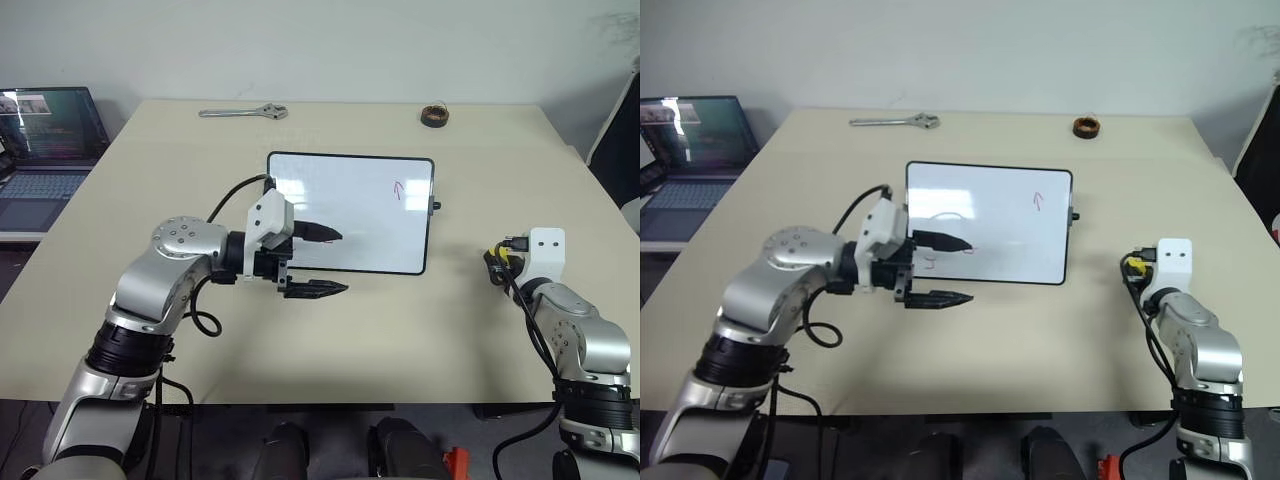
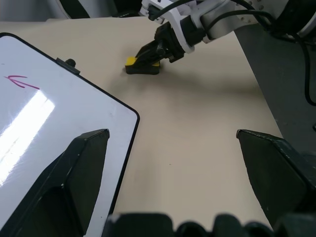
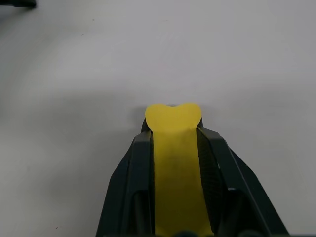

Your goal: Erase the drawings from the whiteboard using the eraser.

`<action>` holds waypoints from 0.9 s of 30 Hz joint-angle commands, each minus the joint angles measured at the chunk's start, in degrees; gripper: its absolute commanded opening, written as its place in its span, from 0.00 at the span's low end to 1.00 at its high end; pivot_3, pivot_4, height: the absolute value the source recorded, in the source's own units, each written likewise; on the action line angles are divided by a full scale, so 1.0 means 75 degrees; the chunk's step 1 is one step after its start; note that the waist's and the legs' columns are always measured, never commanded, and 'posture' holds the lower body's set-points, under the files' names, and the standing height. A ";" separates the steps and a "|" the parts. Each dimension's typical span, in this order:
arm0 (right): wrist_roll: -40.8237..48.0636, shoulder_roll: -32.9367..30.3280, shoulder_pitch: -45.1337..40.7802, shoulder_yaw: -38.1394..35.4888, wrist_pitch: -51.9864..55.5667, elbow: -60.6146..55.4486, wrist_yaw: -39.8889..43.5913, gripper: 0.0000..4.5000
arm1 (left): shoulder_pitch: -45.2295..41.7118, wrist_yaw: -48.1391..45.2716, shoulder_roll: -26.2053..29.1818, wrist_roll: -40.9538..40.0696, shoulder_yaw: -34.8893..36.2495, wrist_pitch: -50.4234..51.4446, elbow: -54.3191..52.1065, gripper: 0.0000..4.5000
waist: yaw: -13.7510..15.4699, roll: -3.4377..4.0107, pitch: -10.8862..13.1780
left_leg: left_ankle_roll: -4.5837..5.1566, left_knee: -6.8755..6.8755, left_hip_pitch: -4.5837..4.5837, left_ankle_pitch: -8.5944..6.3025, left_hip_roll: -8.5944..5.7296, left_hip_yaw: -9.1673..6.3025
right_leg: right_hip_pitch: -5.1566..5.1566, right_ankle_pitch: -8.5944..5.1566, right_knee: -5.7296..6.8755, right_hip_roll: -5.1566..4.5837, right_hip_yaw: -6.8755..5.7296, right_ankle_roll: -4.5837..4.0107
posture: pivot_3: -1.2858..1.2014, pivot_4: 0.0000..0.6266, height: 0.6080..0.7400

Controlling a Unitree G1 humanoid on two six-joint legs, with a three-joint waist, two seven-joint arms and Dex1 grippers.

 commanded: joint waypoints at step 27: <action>-0.1639 0.0221 -0.3192 0.3180 -0.1532 -0.0022 0.0583 0.19 | -0.0341 0.1353 0.0182 0.0408 0.0578 0.0457 0.0447 1.00 | -0.0043 0.0003 0.0005 | 0.0000 0.0003 -0.0019 0.0001 0.0002 0.0001 | -0.0030 -0.0001 0.0016 -0.0005 -0.0001 -0.0003 | 0.52 0.24 1.00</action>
